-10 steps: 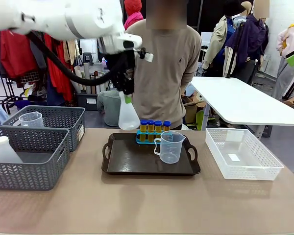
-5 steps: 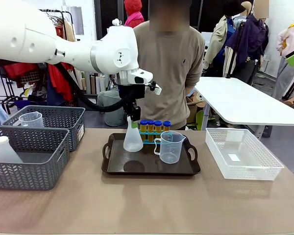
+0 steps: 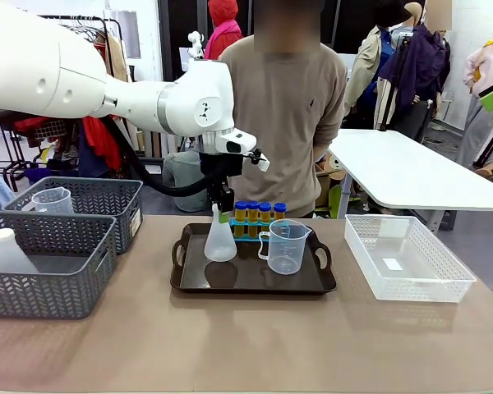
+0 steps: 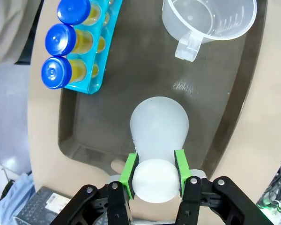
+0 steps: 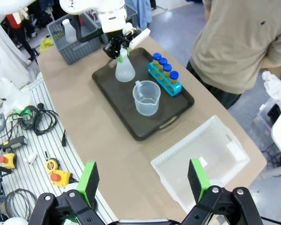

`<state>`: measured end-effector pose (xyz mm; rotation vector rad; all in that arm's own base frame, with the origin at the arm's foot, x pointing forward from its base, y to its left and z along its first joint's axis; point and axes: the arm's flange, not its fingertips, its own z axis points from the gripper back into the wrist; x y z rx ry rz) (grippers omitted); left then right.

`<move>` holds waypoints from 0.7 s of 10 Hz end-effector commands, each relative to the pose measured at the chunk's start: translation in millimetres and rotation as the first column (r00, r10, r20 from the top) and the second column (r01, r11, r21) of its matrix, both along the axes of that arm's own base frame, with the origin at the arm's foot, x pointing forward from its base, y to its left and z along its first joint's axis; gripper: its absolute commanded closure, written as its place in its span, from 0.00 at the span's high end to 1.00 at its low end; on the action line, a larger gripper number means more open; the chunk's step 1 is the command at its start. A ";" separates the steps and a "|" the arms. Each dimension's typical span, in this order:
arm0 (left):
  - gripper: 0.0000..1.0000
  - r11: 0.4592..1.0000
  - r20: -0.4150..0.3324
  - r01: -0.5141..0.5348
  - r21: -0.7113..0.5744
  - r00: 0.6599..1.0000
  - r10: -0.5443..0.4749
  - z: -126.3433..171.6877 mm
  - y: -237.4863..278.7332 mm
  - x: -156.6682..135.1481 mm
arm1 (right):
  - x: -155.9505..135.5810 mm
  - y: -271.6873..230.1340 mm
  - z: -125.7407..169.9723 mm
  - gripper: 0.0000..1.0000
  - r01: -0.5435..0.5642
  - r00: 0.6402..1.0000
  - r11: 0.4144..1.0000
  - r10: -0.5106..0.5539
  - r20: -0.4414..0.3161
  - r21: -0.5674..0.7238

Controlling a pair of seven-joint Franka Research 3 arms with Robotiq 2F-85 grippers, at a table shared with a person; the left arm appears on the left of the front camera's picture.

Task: Prepare the laboratory tools.
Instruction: Pick up one Small flask and place it on the Handle tray.

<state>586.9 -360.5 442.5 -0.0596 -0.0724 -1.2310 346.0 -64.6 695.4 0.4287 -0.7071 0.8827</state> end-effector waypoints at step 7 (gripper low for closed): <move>0.00 0.999 -0.029 0.032 -0.038 0.999 -0.033 -14.8 -0.9 -0.3 | 0.9 0.1 1.2 1.00 -0.026 1.000 0.999 0.026 0.018 0.026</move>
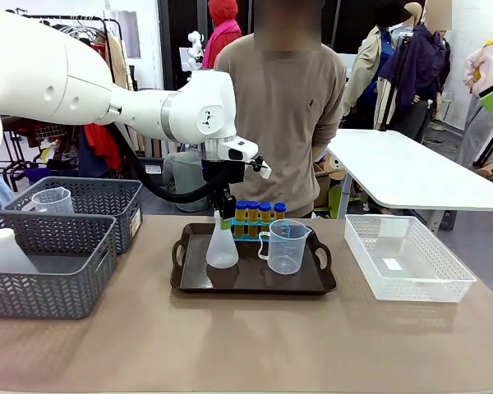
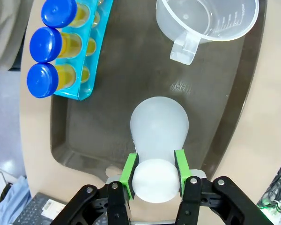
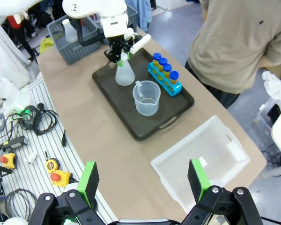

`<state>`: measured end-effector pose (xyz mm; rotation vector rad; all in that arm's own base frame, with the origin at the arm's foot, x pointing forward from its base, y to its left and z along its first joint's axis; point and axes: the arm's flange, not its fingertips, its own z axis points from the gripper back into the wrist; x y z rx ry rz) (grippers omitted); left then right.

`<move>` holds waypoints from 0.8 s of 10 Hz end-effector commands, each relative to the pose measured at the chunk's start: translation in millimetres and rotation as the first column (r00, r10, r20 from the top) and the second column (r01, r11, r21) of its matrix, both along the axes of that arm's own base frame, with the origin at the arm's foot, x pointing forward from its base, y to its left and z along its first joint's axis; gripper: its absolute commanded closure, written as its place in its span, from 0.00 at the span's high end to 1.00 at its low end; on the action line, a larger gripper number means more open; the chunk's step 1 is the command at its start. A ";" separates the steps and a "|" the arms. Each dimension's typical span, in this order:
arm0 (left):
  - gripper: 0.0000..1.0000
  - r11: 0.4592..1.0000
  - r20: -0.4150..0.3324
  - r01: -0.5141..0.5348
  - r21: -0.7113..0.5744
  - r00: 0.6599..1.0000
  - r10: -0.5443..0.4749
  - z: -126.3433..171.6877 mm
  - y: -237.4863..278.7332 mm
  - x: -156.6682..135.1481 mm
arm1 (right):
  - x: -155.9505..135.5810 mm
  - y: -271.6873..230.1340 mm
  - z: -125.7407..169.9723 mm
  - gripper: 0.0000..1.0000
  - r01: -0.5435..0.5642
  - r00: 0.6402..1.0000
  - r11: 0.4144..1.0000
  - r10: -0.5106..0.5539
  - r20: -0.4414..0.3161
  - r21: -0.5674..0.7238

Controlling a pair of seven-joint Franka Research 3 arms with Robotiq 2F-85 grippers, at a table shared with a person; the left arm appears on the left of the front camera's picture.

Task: Prepare the laboratory tools.
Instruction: Pick up one Small flask and place it on the Handle tray.

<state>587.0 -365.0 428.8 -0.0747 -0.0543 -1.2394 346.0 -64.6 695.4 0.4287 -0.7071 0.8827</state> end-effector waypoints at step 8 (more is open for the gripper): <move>0.77 0.999 -0.011 0.028 -0.042 1.000 -0.029 -5.5 3.4 -6.0 | 0.9 0.1 1.2 1.00 -0.026 1.000 0.999 0.026 0.018 0.026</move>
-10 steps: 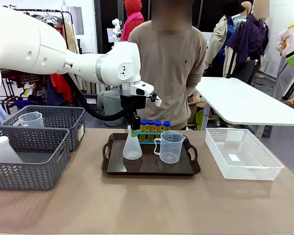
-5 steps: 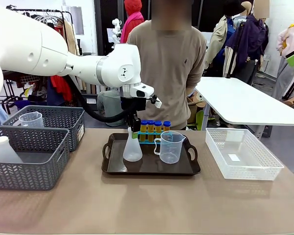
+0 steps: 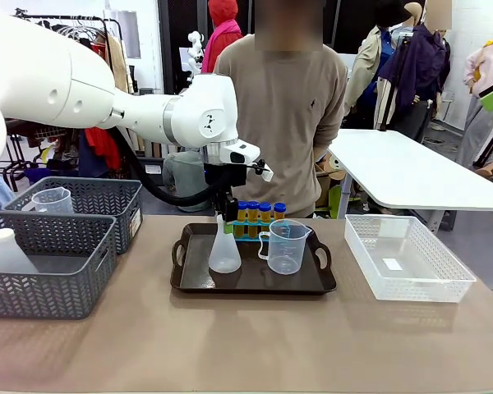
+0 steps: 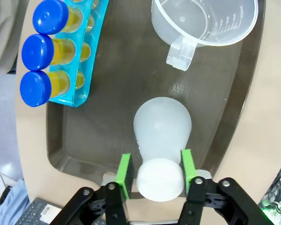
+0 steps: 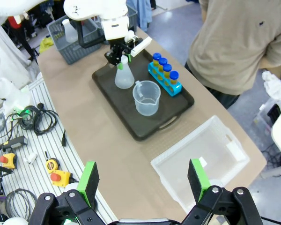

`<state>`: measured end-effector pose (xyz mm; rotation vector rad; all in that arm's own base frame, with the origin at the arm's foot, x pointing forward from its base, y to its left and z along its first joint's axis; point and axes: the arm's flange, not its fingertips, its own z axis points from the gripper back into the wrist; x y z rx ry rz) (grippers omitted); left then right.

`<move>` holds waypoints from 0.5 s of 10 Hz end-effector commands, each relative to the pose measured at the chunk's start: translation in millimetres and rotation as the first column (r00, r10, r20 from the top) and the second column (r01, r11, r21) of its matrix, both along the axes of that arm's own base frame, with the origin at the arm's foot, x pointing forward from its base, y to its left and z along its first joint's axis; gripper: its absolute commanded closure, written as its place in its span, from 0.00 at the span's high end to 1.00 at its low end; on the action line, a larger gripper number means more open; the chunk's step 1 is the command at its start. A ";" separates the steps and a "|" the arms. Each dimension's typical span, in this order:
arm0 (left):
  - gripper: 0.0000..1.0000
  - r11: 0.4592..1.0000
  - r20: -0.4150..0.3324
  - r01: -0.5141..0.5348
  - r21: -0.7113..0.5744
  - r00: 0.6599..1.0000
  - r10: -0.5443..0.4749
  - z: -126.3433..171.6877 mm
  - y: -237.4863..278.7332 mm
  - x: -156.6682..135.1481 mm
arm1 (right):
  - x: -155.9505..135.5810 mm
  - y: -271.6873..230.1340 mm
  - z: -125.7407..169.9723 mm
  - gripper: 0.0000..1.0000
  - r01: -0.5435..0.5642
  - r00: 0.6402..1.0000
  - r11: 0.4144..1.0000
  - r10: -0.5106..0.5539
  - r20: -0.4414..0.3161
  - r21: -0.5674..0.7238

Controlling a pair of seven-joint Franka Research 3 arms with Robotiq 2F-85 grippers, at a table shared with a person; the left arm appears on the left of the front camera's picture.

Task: Prepare the laboratory tools.
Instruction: Pick up one Small flask and place it on the Handle tray.

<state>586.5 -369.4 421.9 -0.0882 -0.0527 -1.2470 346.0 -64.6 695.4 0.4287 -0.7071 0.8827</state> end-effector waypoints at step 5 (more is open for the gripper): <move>1.00 0.999 -0.001 0.007 -0.046 1.000 -0.007 8.0 9.0 -9.9 | 0.9 0.1 1.2 1.00 -0.026 1.000 0.999 0.026 0.018 0.026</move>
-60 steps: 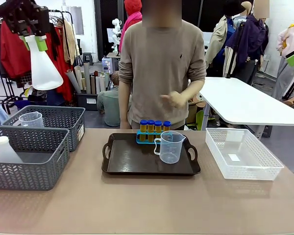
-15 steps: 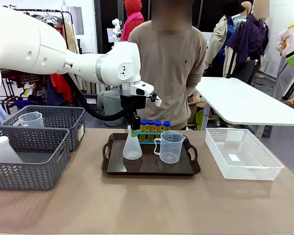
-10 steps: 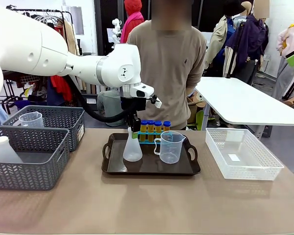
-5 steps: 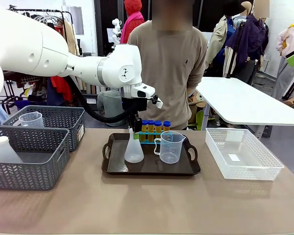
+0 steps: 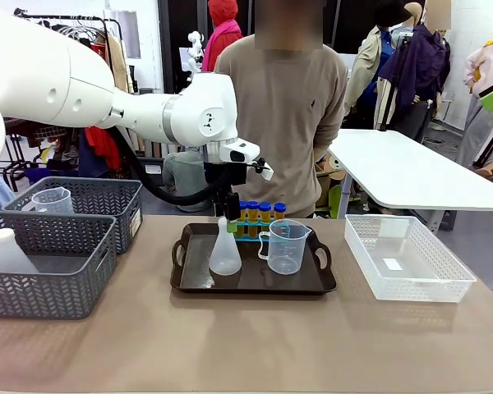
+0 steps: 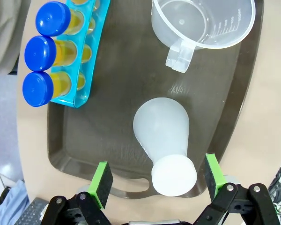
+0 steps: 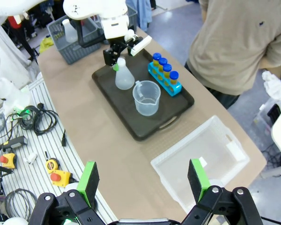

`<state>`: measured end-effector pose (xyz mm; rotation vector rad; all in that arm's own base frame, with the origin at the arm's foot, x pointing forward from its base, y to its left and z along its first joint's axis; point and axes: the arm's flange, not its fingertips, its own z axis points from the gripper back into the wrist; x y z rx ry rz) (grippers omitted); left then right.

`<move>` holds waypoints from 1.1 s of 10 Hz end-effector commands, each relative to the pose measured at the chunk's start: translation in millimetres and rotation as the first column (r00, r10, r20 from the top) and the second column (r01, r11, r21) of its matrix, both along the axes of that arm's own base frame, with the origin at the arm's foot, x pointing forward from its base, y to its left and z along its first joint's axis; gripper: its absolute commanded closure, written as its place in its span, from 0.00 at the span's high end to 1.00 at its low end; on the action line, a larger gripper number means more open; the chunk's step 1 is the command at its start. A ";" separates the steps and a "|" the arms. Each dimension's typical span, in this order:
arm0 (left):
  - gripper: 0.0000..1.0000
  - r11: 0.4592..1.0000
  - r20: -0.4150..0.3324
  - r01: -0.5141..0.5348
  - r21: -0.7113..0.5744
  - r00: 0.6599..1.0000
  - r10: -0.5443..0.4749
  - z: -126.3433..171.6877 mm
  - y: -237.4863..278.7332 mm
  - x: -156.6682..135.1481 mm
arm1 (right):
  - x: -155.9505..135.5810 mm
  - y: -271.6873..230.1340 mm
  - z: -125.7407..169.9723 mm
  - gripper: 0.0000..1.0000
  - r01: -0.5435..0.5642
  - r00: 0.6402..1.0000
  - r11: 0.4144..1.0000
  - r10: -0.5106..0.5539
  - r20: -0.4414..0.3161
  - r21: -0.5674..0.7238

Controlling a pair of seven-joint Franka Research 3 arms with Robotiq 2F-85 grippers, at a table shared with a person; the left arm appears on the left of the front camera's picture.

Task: Prepare the laboratory tools.
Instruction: Pick up one Small flask and place it on the Handle tray.

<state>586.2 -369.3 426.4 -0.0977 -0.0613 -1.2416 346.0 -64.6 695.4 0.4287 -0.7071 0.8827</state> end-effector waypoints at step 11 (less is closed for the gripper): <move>1.00 0.999 0.012 -0.016 -0.030 1.000 0.017 17.3 3.3 -3.3 | 0.9 0.1 1.2 1.00 -0.026 1.000 0.999 0.026 0.018 0.026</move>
